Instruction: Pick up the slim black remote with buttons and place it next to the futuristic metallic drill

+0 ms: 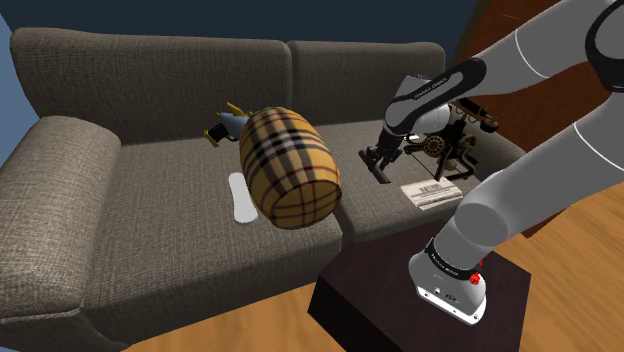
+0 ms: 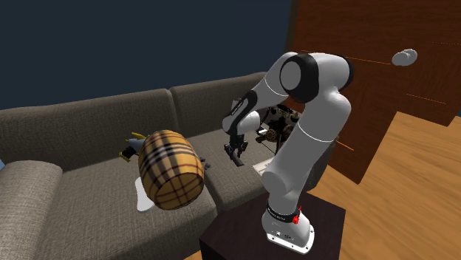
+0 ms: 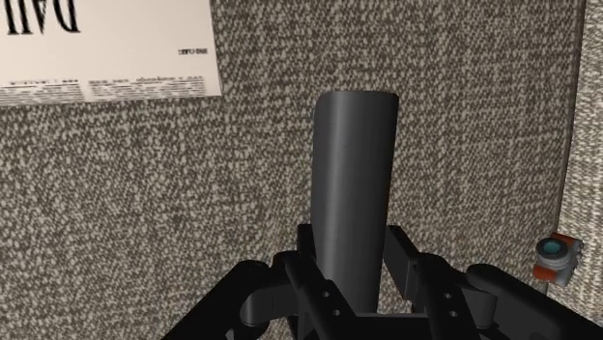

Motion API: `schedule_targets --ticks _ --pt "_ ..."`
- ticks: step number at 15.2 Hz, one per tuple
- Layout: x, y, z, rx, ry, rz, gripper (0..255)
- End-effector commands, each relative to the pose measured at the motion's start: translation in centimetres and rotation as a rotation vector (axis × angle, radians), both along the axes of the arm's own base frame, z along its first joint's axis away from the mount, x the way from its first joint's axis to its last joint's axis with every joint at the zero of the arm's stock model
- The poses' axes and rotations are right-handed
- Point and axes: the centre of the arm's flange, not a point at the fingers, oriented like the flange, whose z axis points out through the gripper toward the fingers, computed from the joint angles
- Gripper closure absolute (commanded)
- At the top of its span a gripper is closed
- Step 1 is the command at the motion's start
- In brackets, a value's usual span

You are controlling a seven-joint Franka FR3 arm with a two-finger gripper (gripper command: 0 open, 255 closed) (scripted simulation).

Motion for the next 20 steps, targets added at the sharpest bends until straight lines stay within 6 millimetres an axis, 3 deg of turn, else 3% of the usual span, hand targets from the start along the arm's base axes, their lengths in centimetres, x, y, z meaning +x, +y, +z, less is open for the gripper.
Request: schedule_targets --ticks 1,20 --pt "0.0 0.0 1.1 0.000 0.001 0.000 255" --pt "0.0 0.0 11.1 0.000 0.001 0.000 255"
